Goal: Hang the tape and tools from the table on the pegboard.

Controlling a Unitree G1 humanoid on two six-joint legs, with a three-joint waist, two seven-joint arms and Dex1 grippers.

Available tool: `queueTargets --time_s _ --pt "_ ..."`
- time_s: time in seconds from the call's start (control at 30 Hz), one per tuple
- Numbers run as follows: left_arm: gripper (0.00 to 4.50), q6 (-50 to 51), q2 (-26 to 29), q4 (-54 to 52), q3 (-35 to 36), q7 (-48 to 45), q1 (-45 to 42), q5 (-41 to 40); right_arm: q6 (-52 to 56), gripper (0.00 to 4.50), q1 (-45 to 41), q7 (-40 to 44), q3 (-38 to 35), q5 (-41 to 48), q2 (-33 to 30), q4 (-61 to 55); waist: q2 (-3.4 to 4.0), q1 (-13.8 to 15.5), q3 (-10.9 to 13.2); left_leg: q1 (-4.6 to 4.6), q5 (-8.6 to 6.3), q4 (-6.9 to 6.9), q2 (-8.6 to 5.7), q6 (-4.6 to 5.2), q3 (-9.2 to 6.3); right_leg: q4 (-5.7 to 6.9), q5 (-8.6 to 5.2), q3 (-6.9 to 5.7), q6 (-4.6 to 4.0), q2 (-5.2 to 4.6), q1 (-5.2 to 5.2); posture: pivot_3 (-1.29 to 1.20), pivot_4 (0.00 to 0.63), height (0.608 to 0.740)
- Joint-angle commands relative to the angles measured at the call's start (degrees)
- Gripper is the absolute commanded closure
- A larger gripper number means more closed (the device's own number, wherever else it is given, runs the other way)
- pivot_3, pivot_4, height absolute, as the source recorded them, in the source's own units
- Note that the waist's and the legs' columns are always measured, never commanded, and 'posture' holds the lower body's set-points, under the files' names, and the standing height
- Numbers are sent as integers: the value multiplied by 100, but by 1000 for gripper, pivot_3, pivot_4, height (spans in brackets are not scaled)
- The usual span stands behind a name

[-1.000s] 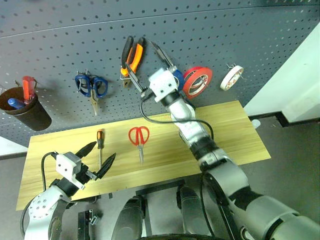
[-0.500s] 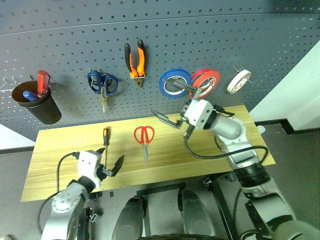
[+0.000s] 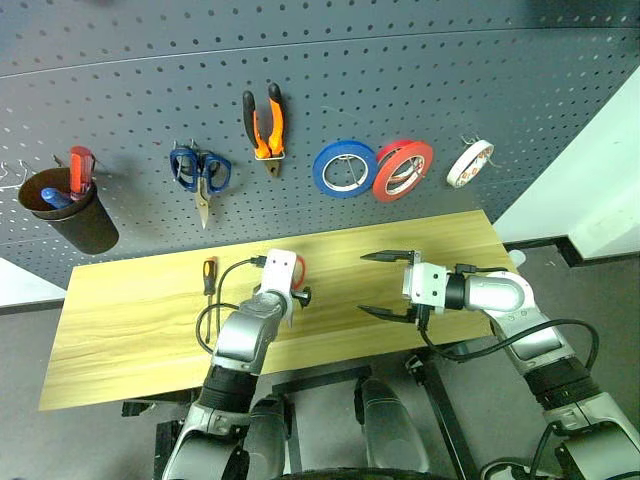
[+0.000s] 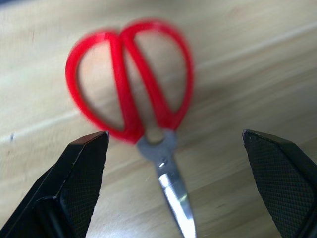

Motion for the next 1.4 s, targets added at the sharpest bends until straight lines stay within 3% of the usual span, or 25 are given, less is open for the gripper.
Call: queueTargets --time_s 0.03,0.43,0.53,0.8,0.83,0.97,1.1,1.17,1.3,1.4 --pt "0 190 -141 451 346 422 -302 96 -178 33 27 -48 -211 55 37 -24 2 -3 -2 -2 1 0 0 -2 0 -9 6 0 2 0 1 -115 135 740" --pt "0 -83 -467 2192 1522 849 -1274 -347 -290 33 144 -217 -298 -1 55 -112 9 41 -40 -2 12 3 -4 -22 4 -38 27 1 16 -4 18 -124 133 740" --pt "616 -164 -519 2459 1830 964 -1433 -491 -328 0 155 -248 -300 -39 41 -106 21 33 -71 1 14 4 -4 -25 5 -38 29 1 18 -4 23 -128 131 740" --pt "3281 -111 -660 2583 2167 1200 -1560 -710 -439 0 104 -334 -315 -96 43 -38 27 7 -113 6 23 6 -4 -41 5 -38 32 2 24 -4 31 -131 128 740" --pt "3451 -110 -677 2572 2202 1223 -1562 -750 -448 0 100 -331 -311 -99 41 -30 27 1 -116 6 23 6 -4 -41 5 -38 32 2 24 -4 31 -129 127 740" --pt "3448 -18 -688 2475 2293 1320 -1600 -867 -459 0 68 -329 -298 -107 62 1 27 -5 -121 10 24 6 -4 -43 5 -37 33 2 23 -4 34 -125 127 740" --pt "3448 138 -481 1820 1854 854 -1433 -881 -399 0 67 -340 -328 -2 130 -24 27 -17 -121 10 25 6 -4 -45 5 -37 35 3 21 -4 35 -127 127 740" --pt "3448 372 -147 730 1427 338 -953 -955 -374 0 79 -338 -364 113 203 -59 27 -43 -121 9 26 5 -4 -47 5 -37 36 3 21 -4 33 -130 126 740" --pt "3448 192 903 -1518 701 -933 516 -1268 -348 0 75 -303 -370 231 319 -99 33 -126 -125 11 33 -5 -1 -60 7 -24 36 9 19 -3 17 -124 125 740" --pt "3448 -673 1751 -2461 594 -1640 1606 -1243 -258 0 2 -367 -425 411 506 -199 36 -179 -131 12 30 -6 0 -54 8 -20 39 11 14 -3 17 -106 124 740"
